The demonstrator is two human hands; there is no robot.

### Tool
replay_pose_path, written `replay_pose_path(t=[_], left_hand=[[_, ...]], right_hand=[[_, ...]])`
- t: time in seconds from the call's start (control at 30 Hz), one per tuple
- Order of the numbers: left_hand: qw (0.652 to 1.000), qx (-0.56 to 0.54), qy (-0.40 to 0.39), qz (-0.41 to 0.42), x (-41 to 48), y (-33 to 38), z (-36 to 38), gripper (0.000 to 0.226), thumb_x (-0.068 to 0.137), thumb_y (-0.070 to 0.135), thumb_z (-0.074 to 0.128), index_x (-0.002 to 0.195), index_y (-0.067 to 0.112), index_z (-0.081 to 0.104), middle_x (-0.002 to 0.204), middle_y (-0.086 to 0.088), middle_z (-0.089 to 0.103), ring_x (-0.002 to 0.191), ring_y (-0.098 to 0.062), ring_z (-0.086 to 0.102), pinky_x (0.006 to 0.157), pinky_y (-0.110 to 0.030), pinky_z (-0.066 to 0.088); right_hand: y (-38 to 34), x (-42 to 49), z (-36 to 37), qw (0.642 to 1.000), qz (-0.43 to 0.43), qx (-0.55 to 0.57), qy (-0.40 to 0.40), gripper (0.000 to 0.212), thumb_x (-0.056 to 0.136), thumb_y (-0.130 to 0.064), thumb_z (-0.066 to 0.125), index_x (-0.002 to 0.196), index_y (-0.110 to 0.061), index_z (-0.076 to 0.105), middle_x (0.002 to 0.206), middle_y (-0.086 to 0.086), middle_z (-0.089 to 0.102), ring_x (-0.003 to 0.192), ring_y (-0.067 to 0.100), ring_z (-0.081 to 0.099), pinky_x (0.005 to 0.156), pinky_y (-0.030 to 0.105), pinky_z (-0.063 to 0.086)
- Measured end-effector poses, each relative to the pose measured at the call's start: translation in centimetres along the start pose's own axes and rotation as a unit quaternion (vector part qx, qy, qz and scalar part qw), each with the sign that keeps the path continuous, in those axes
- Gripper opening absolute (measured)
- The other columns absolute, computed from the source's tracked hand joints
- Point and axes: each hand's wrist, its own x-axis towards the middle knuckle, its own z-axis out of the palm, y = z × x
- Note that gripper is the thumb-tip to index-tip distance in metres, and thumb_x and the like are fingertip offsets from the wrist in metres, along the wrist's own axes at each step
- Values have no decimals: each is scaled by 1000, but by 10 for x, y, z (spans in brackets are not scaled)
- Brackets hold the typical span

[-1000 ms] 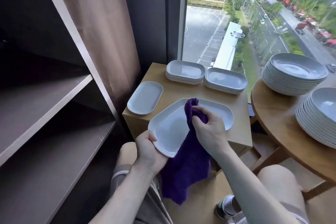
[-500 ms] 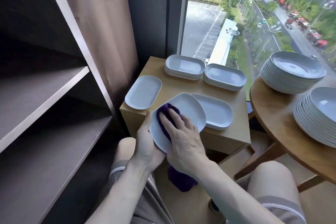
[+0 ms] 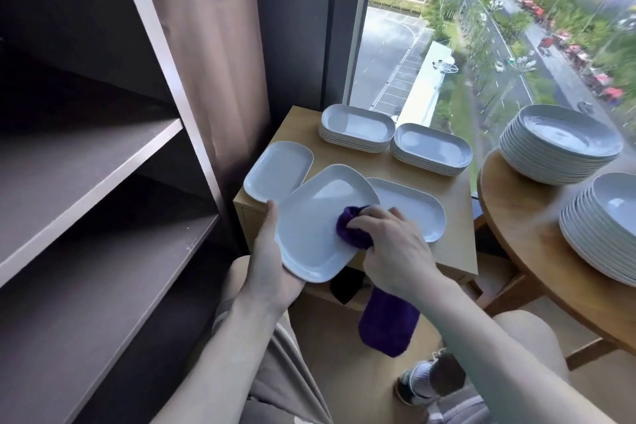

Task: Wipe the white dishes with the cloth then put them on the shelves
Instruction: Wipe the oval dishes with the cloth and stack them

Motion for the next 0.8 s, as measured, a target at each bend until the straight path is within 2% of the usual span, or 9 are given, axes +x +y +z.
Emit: replay_pose_path(t=[0.1,0.23,0.33,0.43,0.5,0.57,0.63,0.7,0.8], left_hand=[[998,53,-9,-17,-4,-12,3,68,107,66,30,144,19,62,144,-18,63,133,-38,60,111,-55,49],[996,84,-20,-36,-4,-22,4,76,102,71,30,147,17,58,144,-18,63,135,-38,58,118,-56,42],[996,76,-13,-42,-2,-20,5,75,102,72,32,146,19,61,145,-17,63,135,-35,59,109,-49,52],[998,48,11,-47,0,-20,6,71,102,68,36,136,15,68,140,-16,66,131,-33,63,104,-45,55],[997,17,38,-57,3,-22,4,72,100,69,41,111,7,75,121,-16,72,117,-33,70,102,-45,54],[996,-10,62,-60,5,-21,-1,73,97,69,45,87,5,79,98,-16,74,96,-34,75,89,-42,61],[996,-18,68,-51,7,-17,-5,72,99,66,45,98,5,83,106,-19,77,98,-36,77,80,-45,63],[997,0,70,-34,9,-11,-5,61,103,58,45,116,10,79,118,-20,75,107,-37,74,87,-49,60],[998,33,36,-30,10,-7,0,51,106,50,42,122,13,73,121,-18,72,111,-36,70,92,-48,56]], right_hand=[[15,17,-14,994,90,57,3,66,73,-3,47,132,-28,63,131,-8,53,115,24,43,91,37,39],[13,29,-23,987,124,99,-9,60,75,-5,47,129,-23,63,130,-3,49,121,26,46,94,35,41],[-8,24,-20,994,85,72,-15,63,78,-8,50,138,-27,56,141,-4,44,126,26,38,100,38,40],[-42,4,-3,998,-12,43,-40,54,83,-16,54,135,-31,54,139,-4,44,115,28,40,97,41,42],[-62,-14,11,995,-76,28,-56,48,83,-20,55,129,-32,56,131,-4,46,107,27,39,92,44,44],[-70,-28,19,992,-97,16,-75,49,78,-19,52,126,-30,58,123,-4,47,100,25,38,88,42,44],[-66,-36,23,993,-87,4,-82,49,78,-21,48,125,-28,59,120,-5,47,99,23,38,85,38,42],[-55,-39,24,994,-67,-11,-86,47,79,-18,50,123,-28,60,118,-6,47,101,23,39,82,36,39],[-36,-35,20,997,-29,-13,-66,48,77,-13,49,121,-29,63,114,-7,51,99,23,42,82,36,42]])
